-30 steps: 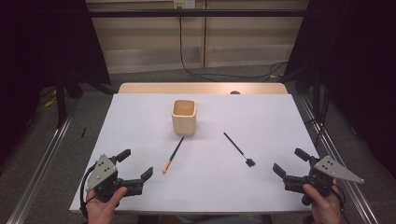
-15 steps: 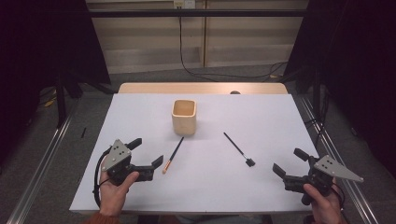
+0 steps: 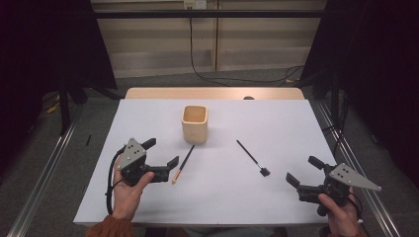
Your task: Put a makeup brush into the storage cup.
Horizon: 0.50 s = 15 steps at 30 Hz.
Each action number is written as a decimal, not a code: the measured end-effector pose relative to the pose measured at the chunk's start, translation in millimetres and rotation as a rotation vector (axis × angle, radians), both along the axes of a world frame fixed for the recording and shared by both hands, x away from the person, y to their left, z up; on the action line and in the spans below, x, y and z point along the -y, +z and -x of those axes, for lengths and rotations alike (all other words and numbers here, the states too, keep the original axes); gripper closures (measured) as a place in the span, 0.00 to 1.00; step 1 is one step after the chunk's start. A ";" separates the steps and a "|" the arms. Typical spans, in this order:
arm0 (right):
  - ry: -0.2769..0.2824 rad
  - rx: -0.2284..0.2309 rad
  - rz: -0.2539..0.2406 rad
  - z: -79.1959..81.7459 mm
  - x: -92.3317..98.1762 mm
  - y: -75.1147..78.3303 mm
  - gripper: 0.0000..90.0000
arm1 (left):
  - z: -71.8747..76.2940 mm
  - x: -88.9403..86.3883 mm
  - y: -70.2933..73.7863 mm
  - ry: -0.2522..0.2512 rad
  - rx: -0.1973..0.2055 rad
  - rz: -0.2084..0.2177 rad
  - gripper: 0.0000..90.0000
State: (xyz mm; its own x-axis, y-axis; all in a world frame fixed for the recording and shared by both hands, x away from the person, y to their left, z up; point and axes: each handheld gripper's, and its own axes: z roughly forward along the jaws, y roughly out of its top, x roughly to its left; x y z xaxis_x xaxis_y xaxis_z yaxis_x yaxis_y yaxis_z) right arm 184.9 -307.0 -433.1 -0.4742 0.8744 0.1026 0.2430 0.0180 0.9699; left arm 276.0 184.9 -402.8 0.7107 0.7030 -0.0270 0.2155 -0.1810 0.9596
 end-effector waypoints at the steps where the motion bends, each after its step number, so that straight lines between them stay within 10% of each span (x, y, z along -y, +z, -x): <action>1: 0.000 0.000 0.000 0.0 0.0 0.0 0.00 | -2.0 -0.1 1.0 -0.001 -0.002 -0.003 0.05; 15: -0.001 -0.004 0.001 1.7 0.7 -0.3 0.00 | -29.7 9.4 7.9 -0.031 -0.100 -0.124 0.05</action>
State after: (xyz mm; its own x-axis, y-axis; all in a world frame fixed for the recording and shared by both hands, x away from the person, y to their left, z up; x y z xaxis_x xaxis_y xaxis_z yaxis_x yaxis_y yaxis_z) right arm 183.3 -307.7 -433.4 -0.4729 0.8750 0.1036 0.2465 0.0185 0.9690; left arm 305.7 175.5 -394.9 0.7303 0.6830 -0.0131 0.3012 -0.3047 0.9036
